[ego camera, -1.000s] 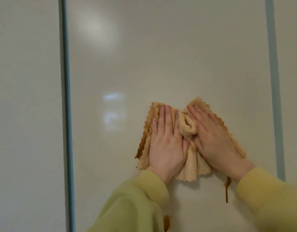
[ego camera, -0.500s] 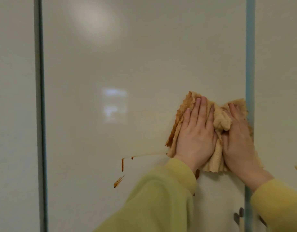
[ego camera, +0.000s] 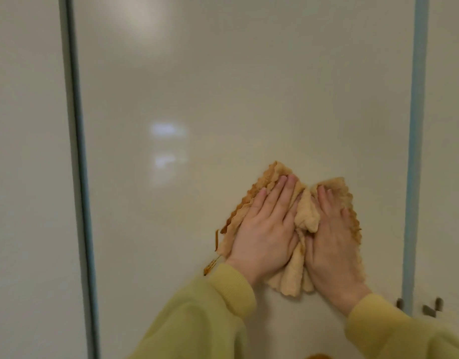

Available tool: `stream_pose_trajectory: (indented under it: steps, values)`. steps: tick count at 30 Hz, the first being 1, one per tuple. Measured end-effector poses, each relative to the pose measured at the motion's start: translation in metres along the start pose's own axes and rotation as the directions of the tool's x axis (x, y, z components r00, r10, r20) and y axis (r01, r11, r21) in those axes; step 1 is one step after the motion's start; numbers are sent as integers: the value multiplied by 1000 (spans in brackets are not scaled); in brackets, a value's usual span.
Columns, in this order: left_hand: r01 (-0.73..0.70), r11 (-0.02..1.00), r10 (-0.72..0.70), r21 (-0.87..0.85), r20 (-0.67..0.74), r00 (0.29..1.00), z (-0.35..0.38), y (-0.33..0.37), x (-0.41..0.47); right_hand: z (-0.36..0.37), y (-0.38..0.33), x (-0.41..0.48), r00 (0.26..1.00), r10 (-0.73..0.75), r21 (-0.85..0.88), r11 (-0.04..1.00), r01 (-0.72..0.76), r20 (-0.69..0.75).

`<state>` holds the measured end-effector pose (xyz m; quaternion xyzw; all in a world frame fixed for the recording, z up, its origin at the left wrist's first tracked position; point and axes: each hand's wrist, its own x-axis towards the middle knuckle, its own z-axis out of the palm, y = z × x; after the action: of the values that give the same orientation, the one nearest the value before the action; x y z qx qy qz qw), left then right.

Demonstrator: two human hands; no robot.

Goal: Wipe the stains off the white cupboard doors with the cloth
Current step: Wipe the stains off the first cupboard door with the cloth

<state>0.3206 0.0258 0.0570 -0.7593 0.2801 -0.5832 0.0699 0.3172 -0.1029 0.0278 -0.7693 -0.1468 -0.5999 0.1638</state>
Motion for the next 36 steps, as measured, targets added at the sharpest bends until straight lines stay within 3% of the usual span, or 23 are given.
stream_pose_trajectory:
  steps: [11,17,28,36]
  values:
    - [60,993,-63,97,25,998,-39,-136,-95,79,-144,7,981,-192,-101,977,187,-43]
    - [129,991,-130,46,21,991,-51,-180,-124,99,-203,14,982,-186,-58,981,184,-26]
    - [244,969,-245,27,31,969,-38,-156,-139,94,-181,-4,954,-296,-19,955,295,-50]
    - [332,942,-332,-45,3,943,-5,-67,-138,66,-106,-55,980,-195,-101,976,191,-33]
